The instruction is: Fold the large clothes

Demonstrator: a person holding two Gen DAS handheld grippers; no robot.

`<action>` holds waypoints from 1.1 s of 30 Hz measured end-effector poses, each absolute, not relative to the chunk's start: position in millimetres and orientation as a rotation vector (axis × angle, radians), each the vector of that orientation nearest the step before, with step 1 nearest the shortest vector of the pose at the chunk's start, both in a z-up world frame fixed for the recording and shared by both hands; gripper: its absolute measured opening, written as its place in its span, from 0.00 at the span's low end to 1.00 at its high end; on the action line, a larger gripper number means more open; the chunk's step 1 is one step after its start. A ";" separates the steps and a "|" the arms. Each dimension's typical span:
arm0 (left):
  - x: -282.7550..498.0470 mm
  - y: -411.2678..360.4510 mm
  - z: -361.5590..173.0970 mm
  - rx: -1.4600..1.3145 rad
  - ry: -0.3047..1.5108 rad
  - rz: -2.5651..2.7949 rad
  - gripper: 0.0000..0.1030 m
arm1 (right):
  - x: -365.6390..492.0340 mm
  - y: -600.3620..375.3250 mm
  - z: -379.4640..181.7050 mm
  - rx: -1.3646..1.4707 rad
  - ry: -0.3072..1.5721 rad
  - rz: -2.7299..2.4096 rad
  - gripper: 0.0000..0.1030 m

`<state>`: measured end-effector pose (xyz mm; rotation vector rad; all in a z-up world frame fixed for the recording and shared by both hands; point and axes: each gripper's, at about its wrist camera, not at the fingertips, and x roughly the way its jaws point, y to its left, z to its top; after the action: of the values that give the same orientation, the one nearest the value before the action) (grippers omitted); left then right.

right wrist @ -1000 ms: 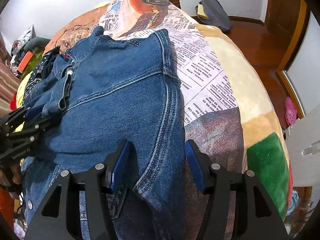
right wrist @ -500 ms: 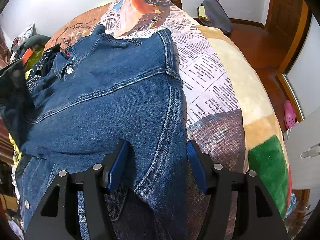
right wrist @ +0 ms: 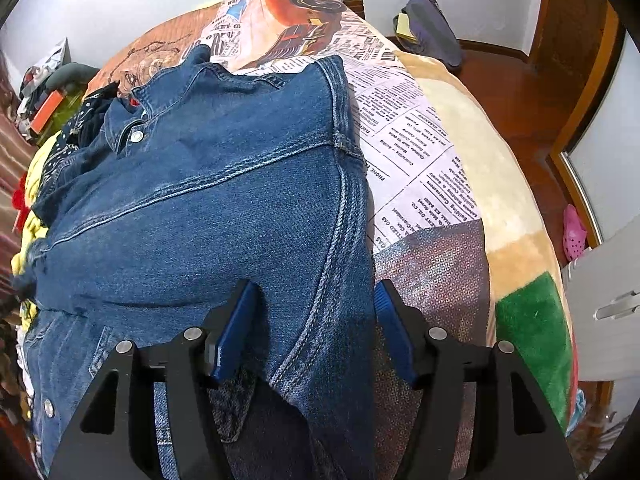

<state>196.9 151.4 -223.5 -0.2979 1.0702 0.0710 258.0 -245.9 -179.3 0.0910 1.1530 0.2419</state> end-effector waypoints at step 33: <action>304.6 239.0 -242.2 -0.429 1.036 0.061 0.58 | 370.2 -242.3 -180.0 0.166 1.161 0.283 0.57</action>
<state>304.6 239.0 -242.2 -0.4289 1.0356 0.0611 370.2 -242.3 -180.0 0.1660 1.1606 0.2834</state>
